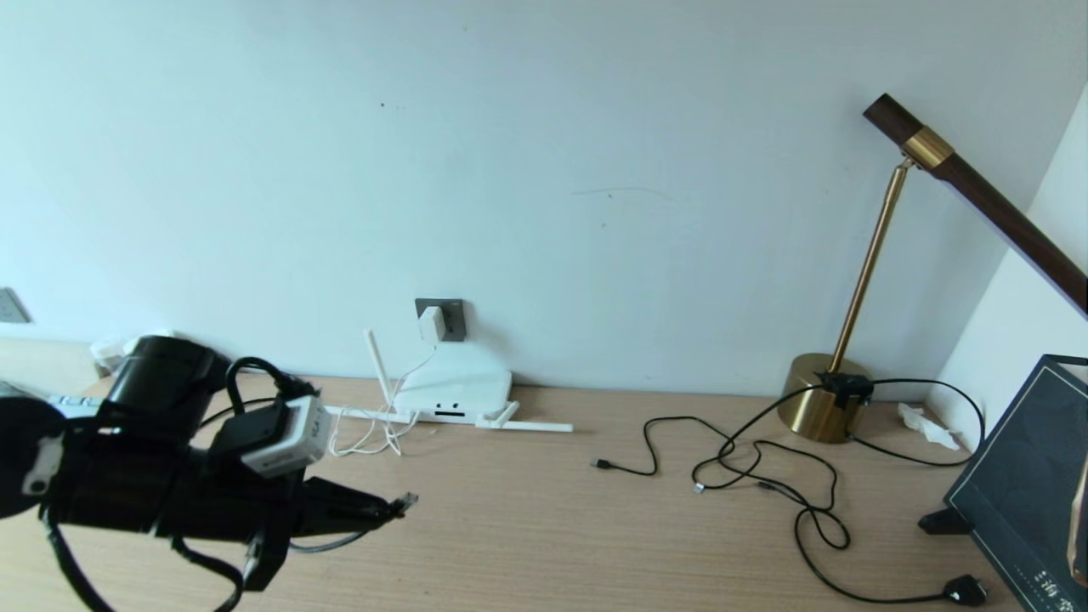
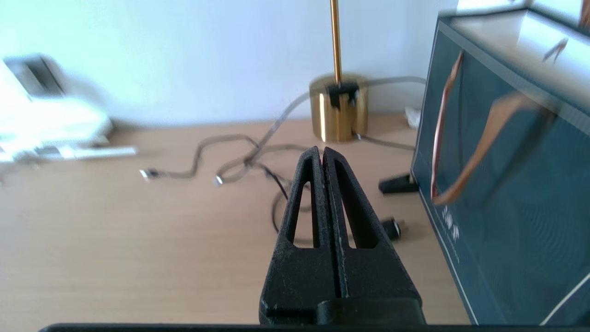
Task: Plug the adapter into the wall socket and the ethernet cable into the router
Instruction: Hand it to the other hand
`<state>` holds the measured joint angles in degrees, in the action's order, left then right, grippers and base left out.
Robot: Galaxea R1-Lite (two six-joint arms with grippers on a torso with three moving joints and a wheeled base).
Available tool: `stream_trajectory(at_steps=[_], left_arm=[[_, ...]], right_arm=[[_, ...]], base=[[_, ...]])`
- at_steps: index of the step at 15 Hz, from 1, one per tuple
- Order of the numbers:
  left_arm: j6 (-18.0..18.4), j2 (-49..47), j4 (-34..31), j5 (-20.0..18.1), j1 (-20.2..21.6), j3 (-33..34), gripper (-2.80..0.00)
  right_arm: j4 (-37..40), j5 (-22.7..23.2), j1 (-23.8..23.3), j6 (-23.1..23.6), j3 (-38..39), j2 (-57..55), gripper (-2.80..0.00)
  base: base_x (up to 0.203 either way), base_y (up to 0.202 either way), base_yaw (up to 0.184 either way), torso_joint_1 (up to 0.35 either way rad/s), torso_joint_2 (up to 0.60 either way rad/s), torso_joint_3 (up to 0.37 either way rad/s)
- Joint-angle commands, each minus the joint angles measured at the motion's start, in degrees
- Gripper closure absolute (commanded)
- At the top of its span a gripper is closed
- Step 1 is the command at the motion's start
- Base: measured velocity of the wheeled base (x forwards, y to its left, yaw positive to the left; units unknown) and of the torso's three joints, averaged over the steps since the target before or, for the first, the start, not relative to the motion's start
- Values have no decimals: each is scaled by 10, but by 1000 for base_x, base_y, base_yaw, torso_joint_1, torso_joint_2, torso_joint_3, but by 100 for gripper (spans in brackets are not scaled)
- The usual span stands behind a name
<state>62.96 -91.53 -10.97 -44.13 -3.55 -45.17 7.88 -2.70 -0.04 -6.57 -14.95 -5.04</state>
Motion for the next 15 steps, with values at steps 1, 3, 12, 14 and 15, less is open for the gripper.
stream_trajectory(at_steps=[1,3,12,14,15], left_arm=[[-2,-30,0,-3,-2,-51,0],[-9,-79,3,-2,-11,-121,0],[-19,-159,7,65,-175,-289,0],[-18,-191,8,105,-208,-338,0],[-18,-197,9,125,-219,-353,0]], right_arm=[[2,5,0,-17,-67,-117,0],[3,44,1,-47,-151,-289,0],[176,501,67,-229,-595,-764,0],[224,576,83,-250,-616,-777,0],[234,581,98,-251,-616,-778,0]], base=[[0,0,0,0,0,0],[0,0,0,0,0,0],[0,0,0,0,0,0],[0,0,0,0,0,0],[0,0,0,0,0,0]])
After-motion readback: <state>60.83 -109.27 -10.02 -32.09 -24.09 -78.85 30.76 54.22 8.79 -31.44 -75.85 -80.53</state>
